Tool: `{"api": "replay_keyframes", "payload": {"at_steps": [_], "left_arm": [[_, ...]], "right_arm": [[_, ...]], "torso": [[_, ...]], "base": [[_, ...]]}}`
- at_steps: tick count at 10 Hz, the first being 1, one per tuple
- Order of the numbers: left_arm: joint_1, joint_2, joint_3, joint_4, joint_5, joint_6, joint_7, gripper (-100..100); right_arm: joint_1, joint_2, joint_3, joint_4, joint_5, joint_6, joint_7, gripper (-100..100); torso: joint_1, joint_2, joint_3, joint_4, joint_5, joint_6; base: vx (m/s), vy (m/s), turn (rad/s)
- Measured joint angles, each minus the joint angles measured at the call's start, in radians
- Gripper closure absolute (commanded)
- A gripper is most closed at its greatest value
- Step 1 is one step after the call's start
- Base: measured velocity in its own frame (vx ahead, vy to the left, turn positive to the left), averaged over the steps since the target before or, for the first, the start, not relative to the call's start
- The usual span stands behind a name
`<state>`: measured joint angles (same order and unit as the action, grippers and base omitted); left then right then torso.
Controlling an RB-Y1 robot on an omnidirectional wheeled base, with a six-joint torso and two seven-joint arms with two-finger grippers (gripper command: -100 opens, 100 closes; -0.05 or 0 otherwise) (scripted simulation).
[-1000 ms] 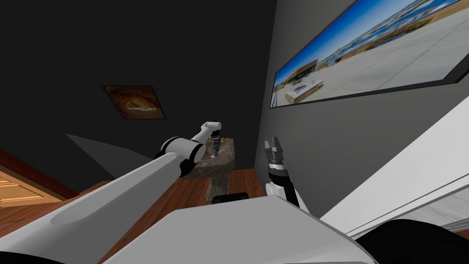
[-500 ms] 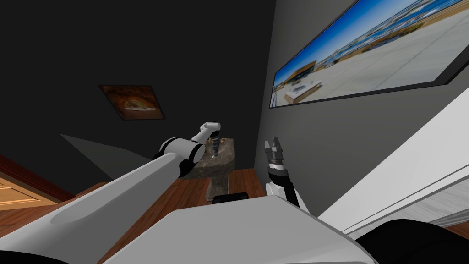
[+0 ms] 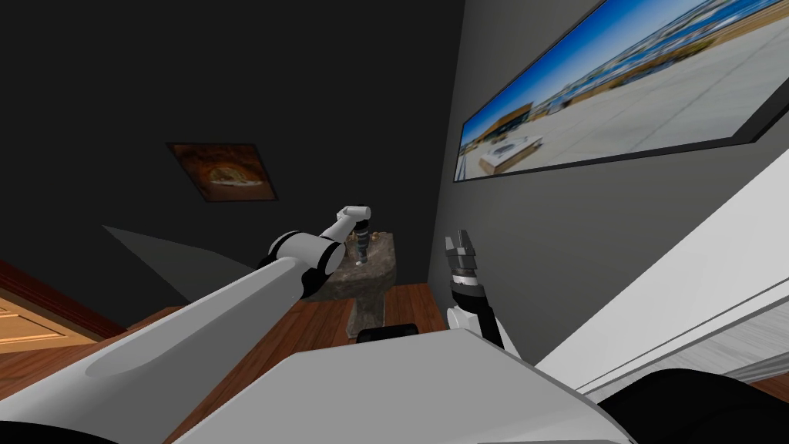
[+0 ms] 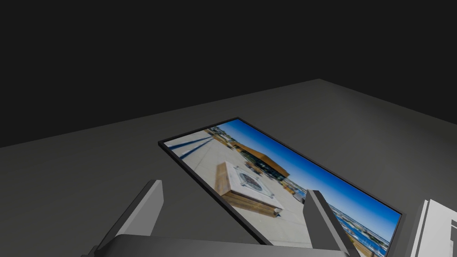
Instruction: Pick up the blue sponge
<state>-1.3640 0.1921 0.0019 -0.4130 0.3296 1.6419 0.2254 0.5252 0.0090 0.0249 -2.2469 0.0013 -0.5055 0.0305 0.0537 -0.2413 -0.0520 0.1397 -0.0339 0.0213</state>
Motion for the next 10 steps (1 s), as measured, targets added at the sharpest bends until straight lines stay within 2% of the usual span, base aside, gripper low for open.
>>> {"api": "replay_keyframes", "payload": {"at_steps": [10], "left_arm": [[0.0,0.0,0.0,0.0,0.0,0.0,0.0,-100]], "right_arm": [[0.0,0.0,0.0,0.0,0.0,0.0,0.0,0]], "torso": [[0.002,0.0,0.0,0.0,0.0,0.0]], "base": [[0.0,0.006,-0.001]]}}
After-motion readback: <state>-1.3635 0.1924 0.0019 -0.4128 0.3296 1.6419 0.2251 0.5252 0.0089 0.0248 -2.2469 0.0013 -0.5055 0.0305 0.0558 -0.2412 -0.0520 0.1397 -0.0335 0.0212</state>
